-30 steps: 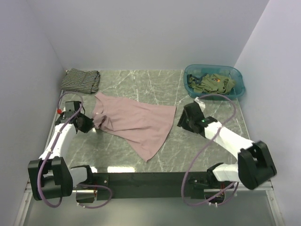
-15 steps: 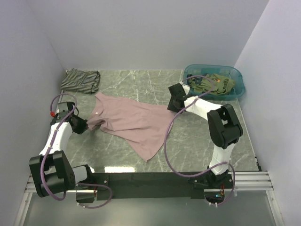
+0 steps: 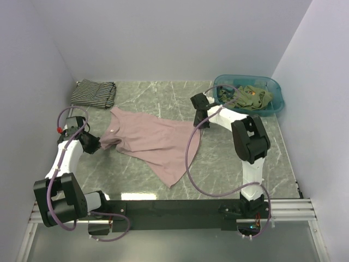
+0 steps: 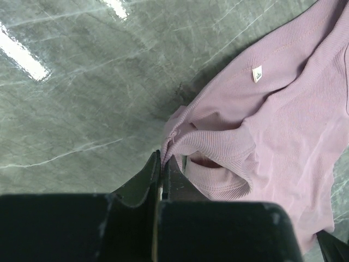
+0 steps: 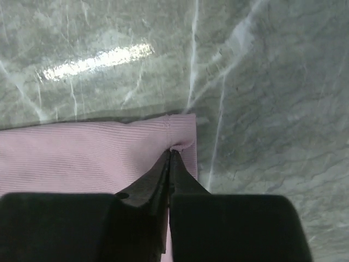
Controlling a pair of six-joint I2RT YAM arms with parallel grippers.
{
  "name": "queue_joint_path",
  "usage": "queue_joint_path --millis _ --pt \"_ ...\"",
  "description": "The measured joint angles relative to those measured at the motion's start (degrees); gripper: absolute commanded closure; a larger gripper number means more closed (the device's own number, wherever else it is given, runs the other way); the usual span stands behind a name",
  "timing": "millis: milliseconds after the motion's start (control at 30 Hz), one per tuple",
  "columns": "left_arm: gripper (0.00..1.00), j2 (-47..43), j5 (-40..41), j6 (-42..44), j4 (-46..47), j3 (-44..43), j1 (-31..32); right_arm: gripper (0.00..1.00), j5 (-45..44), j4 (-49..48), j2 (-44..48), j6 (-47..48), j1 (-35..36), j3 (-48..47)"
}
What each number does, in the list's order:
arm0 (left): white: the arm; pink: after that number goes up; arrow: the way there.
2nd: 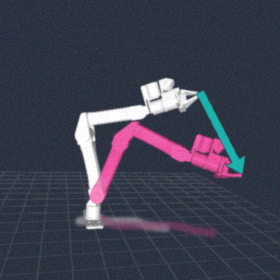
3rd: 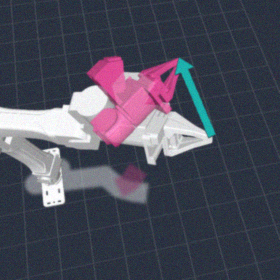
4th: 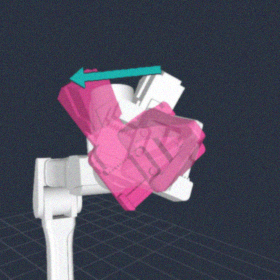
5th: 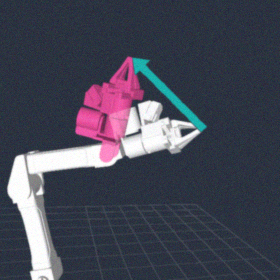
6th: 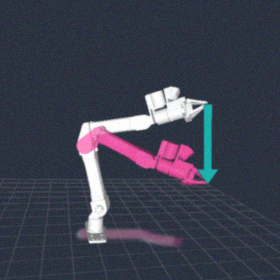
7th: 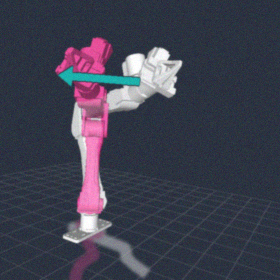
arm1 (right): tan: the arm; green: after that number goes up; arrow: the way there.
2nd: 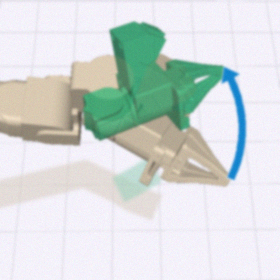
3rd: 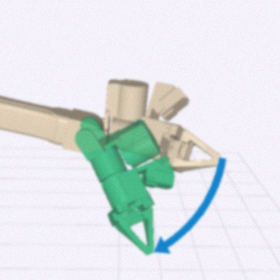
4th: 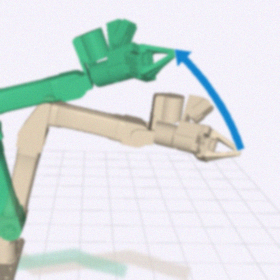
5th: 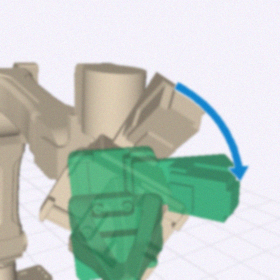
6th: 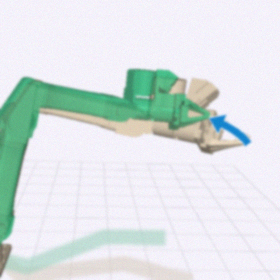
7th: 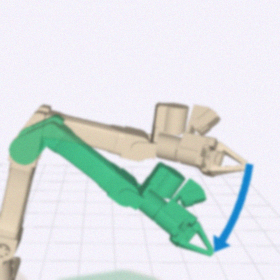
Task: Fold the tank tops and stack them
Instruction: Flatten the tank top out
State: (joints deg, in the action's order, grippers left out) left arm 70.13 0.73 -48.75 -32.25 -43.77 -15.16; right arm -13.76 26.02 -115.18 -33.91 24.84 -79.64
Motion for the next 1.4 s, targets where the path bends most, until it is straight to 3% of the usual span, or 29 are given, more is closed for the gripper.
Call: queue_joint_path --millis 300,433,500,533,633,733,867,1033,1200,1300,1400 --pt "0.99 0.2 -2.0 -0.1 1.4 0.0 0.0 1.00 -1.2 7.1 -8.7 4.4 -3.1 -16.5" --pt "0.99 0.2 -4.2 -0.2 3.1 1.2 0.0 1.00 -3.0 13.6 -19.6 6.7 -6.1 -37.8" --pt "0.99 0.2 -5.3 -0.1 3.8 2.3 0.0 0.88 -3.7 15.5 -25.4 7.5 -7.3 -49.5" --pt "0.99 0.2 -5.7 0.0 3.8 3.0 0.1 0.69 -3.8 16.4 -27.7 7.8 -7.8 -54.0" --pt "0.99 0.3 -5.8 0.3 3.5 3.9 0.2 0.49 -4.0 16.9 -29.2 8.6 -8.9 -57.8" --pt "0.98 0.5 -5.6 1.2 3.7 3.9 0.2 0.43 -3.3 14.8 -24.2 8.6 -9.7 -48.9" --pt "0.93 2.1 -6.2 1.7 5.4 4.2 0.2 0.43 -3.4 13.3 -13.3 8.2 -8.8 -33.4" --pt "0.91 3.3 -7.7 2.1 7.7 5.7 0.2 0.51 -3.0 8.7 10.2 6.3 -5.8 -8.0" --pt "0.91 3.5 -8.1 2.6 8.6 5.8 0.2 0.59 -2.4 4.1 34.2 1.6 4.0 15.5" --pt "0.91 3.4 -8.3 2.8 8.7 5.8 0.2 0.57 -1.6 3.2 39.3 -1.9 10.7 24.3" --pt "0.91 3.4 -8.5 3.1 8.7 5.7 0.2 0.57 -1.5 3.1 38.0 -4.7 15.0 29.2"
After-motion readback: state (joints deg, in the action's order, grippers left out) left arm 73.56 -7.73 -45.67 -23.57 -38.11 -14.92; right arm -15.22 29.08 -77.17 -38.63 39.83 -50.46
